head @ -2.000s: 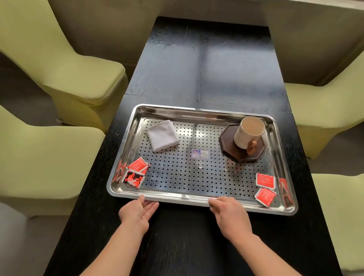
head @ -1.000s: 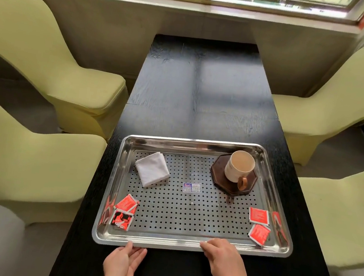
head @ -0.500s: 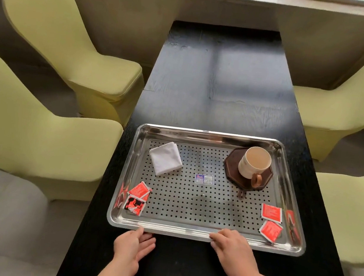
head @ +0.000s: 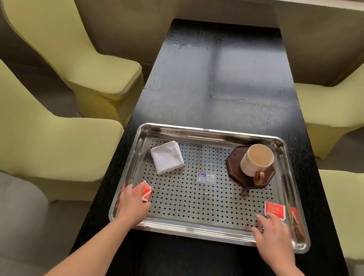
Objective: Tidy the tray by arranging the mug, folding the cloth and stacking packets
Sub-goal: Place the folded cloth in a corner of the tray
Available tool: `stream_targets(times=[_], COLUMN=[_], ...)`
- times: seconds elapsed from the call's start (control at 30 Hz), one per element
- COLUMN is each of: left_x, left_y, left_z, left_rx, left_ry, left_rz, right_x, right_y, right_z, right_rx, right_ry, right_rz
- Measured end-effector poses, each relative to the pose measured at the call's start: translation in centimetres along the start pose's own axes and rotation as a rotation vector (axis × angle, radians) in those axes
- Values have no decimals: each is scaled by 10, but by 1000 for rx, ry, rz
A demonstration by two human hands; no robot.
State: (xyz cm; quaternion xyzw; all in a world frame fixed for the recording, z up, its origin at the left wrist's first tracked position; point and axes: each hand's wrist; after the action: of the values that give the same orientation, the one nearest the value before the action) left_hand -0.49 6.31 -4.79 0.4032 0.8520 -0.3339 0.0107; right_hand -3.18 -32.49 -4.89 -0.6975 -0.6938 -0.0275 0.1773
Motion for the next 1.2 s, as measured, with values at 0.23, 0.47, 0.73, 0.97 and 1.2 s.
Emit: stream_targets(times=[0.23,0.47,0.73,0.97,1.2], left_x=[-5,-15,-54,-70,-46], left_y=[13,2,-36,-56,-48], left_z=[15,32,62,89,75], left_rx=[63,77,136,242,153], left_ry=[188,221,248,220,-31], left_rz=[10,42,174,308,293], right_x=[-30,-16,59,106,37], right_y=[10,10,13,22,37], right_z=[-4,-2,30,52,12], right_rx=[140,155,252,225,-30], right_ry=[-95,-31,-21,84,180], right_rz=[128,86,-101,-256,-44])
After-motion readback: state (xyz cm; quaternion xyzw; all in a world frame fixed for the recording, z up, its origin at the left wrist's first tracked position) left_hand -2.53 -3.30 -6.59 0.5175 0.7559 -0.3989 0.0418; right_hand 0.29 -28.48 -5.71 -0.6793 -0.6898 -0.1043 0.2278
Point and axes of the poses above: each hand's wrist, its own y-axis towards the middle knuckle, its own z-axis out of the palm, x = y × z, and after that the axes turned 13 degrees about -z, right-handed
